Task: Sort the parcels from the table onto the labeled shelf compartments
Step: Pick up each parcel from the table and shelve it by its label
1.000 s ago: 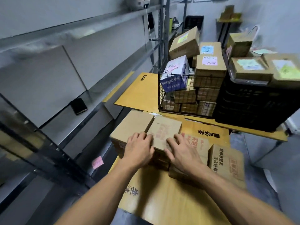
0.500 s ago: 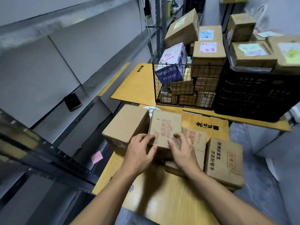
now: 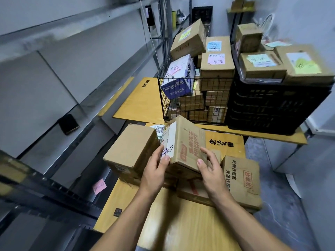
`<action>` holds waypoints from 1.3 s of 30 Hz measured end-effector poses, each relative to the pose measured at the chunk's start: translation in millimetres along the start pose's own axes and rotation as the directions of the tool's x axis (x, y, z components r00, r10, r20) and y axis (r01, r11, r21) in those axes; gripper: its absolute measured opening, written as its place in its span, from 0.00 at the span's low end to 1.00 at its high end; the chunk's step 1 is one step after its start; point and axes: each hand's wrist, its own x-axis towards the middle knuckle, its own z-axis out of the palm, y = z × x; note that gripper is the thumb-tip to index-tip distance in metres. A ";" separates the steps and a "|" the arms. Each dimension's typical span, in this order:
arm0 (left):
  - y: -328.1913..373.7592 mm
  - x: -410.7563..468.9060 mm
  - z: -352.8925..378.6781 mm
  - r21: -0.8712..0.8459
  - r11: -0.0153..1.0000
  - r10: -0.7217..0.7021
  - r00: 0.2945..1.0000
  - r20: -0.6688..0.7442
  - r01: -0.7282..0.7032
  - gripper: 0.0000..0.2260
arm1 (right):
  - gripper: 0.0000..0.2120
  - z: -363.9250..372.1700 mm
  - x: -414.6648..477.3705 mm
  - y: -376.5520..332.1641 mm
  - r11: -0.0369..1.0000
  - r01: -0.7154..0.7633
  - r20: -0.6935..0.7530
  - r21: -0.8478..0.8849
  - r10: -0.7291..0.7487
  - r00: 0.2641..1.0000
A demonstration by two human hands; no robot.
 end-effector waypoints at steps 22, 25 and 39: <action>16.3 -31.1 -5.3 0.281 0.895 0.368 0.929 -0.030 -0.346 0.23 | 0.27 -2.2 -11.8 -40.0 0.995 0.063 0.184 0.073 -0.076 0.980; 19.5 -33.5 -8.9 0.326 0.868 0.411 0.911 -0.043 -0.376 0.24 | 0.30 3.8 -13.3 -48.5 0.992 0.078 0.177 0.103 -0.095 0.980; 30.4 -80.6 -68.3 0.415 0.812 0.523 0.826 -0.208 -0.410 0.25 | 0.32 67.9 -38.9 -86.4 0.962 0.193 0.256 0.193 -0.239 0.937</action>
